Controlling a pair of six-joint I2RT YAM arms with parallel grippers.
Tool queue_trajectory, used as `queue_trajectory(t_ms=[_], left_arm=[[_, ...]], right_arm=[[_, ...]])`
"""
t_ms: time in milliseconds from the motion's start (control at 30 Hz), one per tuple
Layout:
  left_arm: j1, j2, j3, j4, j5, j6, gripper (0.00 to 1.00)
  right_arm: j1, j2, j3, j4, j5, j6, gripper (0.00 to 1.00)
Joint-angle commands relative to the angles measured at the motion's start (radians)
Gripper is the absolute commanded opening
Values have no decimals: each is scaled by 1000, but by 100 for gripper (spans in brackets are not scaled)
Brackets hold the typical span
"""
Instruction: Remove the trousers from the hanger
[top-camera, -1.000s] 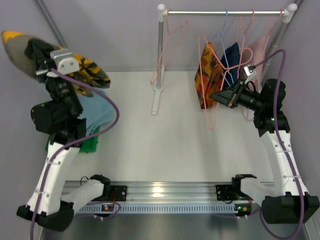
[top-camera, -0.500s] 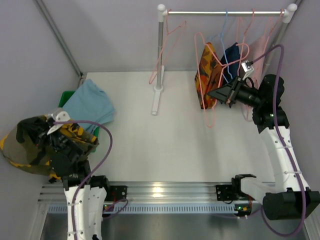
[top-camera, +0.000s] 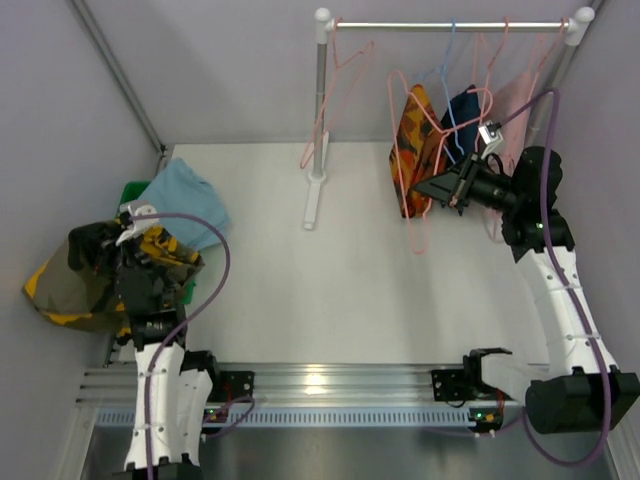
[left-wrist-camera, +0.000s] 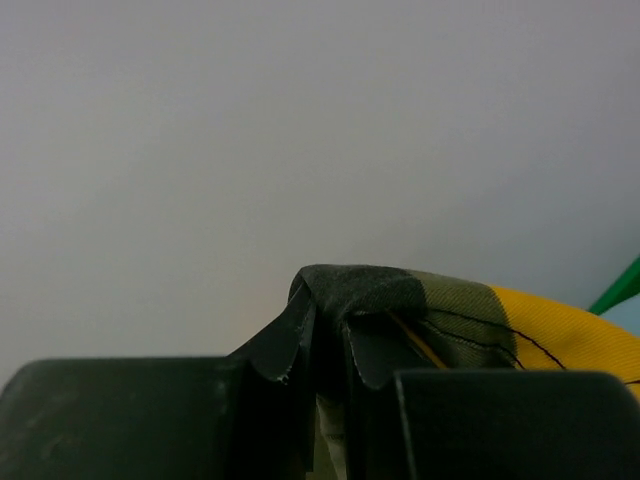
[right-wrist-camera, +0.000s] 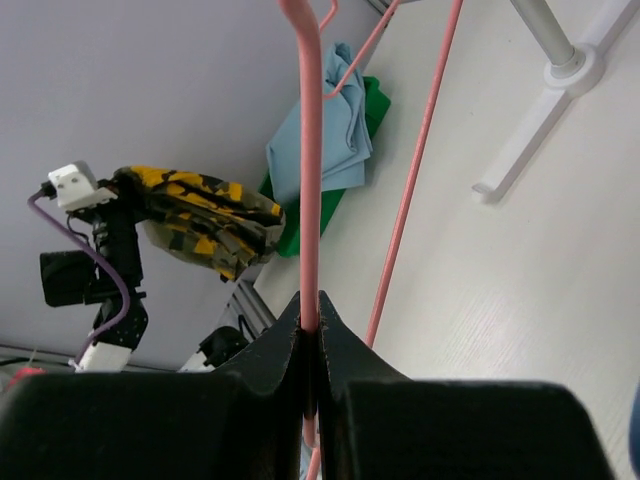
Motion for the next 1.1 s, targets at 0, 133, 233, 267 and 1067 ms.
queue_trajectory(t_ms=[0,133,233,267,1067], left_arm=[[7,129,46,185,80,-57,0],[7,418,126,258,122,-146,0],[7,599,198,302,193,-223,0],[7,652,220,317,202,-236,0],[24,583,507,-358,596,-686,99]], right_arm=[[19,14,61,8,15,-29,0],[21,30,80,-4,21,-42,0],[21,34,98,-24,28,-65,0],[21,35,109,-30,28,-77,0],[102,40,265,-314,113,-198,0]])
